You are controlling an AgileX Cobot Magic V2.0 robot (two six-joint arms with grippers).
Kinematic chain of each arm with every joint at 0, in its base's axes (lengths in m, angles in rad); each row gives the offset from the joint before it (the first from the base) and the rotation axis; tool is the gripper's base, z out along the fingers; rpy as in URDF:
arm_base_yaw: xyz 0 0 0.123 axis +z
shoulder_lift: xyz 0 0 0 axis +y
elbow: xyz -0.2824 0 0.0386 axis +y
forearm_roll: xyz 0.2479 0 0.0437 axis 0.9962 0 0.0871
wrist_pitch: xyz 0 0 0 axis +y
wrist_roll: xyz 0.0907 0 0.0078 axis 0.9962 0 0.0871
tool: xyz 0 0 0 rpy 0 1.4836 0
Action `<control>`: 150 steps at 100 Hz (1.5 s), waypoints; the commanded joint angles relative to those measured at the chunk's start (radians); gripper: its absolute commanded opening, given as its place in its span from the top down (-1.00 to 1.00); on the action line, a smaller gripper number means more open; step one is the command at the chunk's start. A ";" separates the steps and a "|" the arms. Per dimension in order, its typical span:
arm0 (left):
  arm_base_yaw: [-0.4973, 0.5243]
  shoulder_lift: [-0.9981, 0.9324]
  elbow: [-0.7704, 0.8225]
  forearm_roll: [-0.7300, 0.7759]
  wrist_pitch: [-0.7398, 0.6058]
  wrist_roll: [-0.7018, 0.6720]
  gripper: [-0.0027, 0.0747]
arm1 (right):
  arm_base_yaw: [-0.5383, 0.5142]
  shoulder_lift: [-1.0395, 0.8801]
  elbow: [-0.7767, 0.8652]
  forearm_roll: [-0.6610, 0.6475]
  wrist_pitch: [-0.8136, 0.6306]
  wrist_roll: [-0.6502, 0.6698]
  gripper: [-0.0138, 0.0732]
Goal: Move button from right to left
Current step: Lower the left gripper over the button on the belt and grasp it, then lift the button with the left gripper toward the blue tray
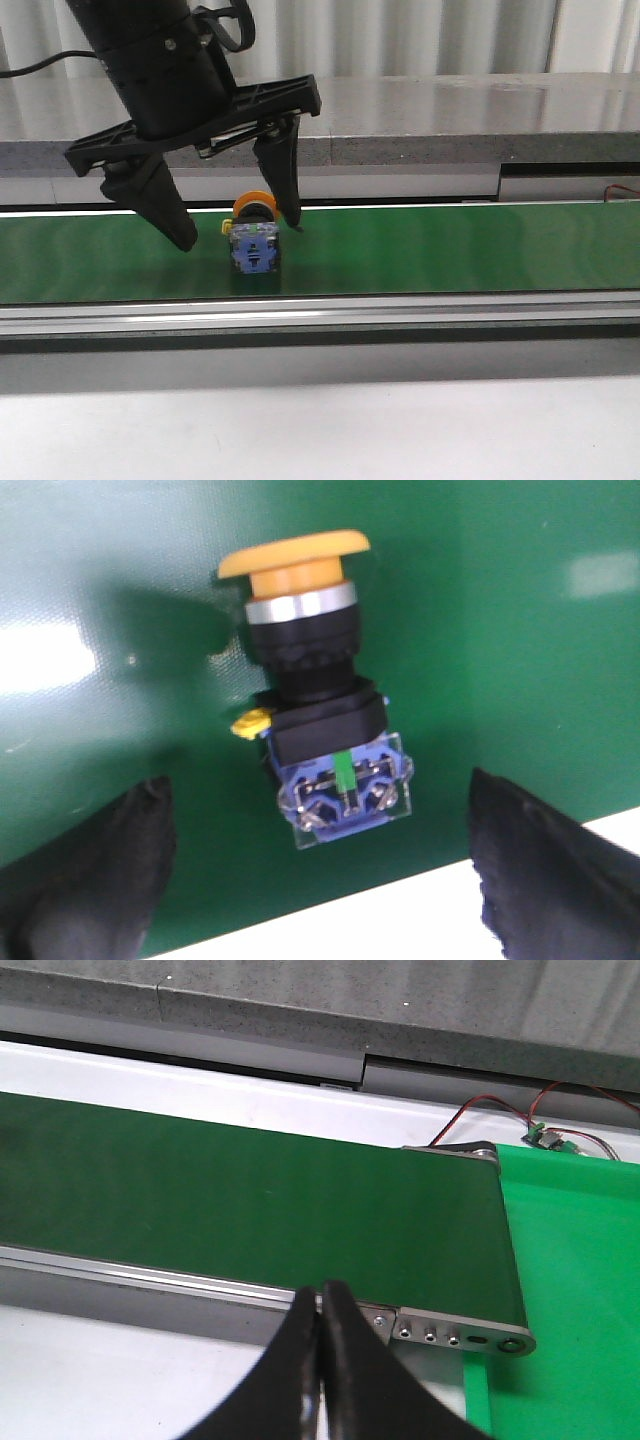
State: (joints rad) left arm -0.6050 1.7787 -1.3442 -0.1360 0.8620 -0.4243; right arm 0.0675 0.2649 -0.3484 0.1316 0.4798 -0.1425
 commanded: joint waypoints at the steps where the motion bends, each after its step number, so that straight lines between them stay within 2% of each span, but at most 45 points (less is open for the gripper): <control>1: -0.006 -0.041 -0.031 0.003 -0.039 -0.015 -0.55 | -0.001 0.008 -0.023 -0.004 -0.081 -0.009 0.84; 23: -0.002 0.012 -0.031 0.015 -0.024 -0.022 -0.54 | -0.001 0.008 -0.023 -0.004 -0.081 -0.009 0.84; 30: -0.004 0.020 -0.031 0.021 -0.032 -0.022 -0.43 | -0.001 0.008 -0.023 -0.004 -0.081 -0.009 0.84; 37: -0.004 0.018 -0.032 0.021 -0.039 -0.022 -0.13 | -0.001 0.008 -0.023 -0.004 -0.081 -0.009 0.84; 42: -0.004 0.015 -0.034 0.025 -0.040 -0.022 0.18 | -0.001 0.008 -0.023 -0.004 -0.081 -0.009 0.84; 49: -0.004 0.009 -0.034 0.030 -0.040 -0.022 0.52 | -0.001 0.008 -0.023 -0.004 -0.081 -0.009 0.84; 56: -0.004 -0.003 -0.034 0.036 -0.032 -0.022 0.75 | -0.001 0.008 -0.023 -0.004 -0.081 -0.009 0.84; 66: -0.004 -0.028 -0.034 0.053 -0.023 -0.022 0.91 | -0.001 0.008 -0.023 -0.004 -0.081 -0.009 0.84; 82: 0.012 -0.091 -0.034 0.088 0.019 -0.022 0.93 | -0.001 0.008 -0.023 -0.004 -0.081 -0.009 0.84; 106: 0.100 -0.163 -0.032 0.179 0.135 0.023 0.93 | -0.001 0.008 -0.023 -0.004 -0.081 -0.009 0.84; 135: 0.284 -0.192 -0.032 0.197 0.249 0.296 0.93 | -0.001 0.008 -0.023 -0.004 -0.081 -0.009 0.84; 150: 0.415 -0.192 -0.032 0.197 0.294 0.373 0.93 | -0.001 0.008 -0.023 -0.004 -0.081 -0.009 0.84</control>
State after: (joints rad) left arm -0.2565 1.6349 -1.3492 0.0554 1.1429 -0.1002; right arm 0.0675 0.2649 -0.3476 0.1316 0.4783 -0.1425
